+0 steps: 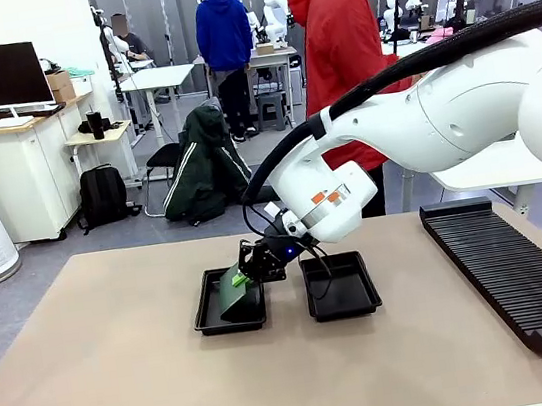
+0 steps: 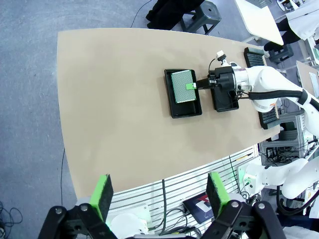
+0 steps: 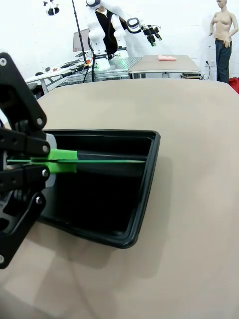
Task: Inspect and transfer BCBs to ESD trays.
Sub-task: Pick up the Blank PCB from the PCB Rack and place it in the left ESD tray.
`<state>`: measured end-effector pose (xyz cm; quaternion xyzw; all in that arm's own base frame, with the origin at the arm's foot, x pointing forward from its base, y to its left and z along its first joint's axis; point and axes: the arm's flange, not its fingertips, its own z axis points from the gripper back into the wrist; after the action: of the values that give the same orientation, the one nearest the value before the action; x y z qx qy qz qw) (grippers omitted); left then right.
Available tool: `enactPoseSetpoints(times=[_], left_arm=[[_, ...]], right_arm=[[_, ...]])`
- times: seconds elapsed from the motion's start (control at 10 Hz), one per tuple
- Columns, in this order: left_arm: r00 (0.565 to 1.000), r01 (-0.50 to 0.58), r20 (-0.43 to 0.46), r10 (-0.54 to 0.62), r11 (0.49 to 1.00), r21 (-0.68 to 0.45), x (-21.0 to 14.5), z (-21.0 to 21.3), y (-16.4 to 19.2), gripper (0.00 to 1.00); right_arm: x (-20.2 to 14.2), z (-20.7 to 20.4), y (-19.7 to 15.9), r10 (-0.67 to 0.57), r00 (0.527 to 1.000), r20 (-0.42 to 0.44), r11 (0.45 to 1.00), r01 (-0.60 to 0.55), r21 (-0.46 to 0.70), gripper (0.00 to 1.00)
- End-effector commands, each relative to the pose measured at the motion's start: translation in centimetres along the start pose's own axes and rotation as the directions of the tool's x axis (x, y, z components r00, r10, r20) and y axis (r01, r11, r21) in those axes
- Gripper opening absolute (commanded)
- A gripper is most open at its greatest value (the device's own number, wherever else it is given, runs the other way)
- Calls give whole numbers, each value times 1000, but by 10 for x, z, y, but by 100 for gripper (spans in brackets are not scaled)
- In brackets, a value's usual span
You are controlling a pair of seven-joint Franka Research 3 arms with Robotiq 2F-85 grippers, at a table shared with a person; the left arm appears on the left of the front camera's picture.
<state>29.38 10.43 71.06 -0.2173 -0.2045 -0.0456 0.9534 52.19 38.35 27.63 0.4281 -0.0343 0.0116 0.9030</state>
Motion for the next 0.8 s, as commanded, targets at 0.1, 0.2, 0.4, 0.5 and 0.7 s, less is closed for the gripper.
enactPoseSetpoints(times=[0.1, 0.2, 0.4, 0.5, 0.7], left_arm=[[1000, -2, -1, 2, 1000, 0, -1, -2, 1, 100], [1000, -2, -1, 2, 1000, 0, -1, -2, 1, 100], [1000, -2, -1, 2, 1000, 0, -1, -2, 1, 100], [1000, -2, -1, 2, 1000, 0, -1, -2, 1, 100], [1000, -2, -1, 2, 1000, 0, -1, -2, 1, 100]], right_arm=[[1, -3, 5, 4, 1000, -6, 1000, -4, -5, 2], [1, -3, 11, 5, 1000, -5, 1000, -5, -31, 2], [-3, -2, 23, -13, 1000, -16, 998, 11, -66, 6], [-4, -1, 28, -19, 1000, -21, 996, 17, -87, 10], [-6, 2, 37, -24, 1000, -5, 991, 23, -132, 14]])
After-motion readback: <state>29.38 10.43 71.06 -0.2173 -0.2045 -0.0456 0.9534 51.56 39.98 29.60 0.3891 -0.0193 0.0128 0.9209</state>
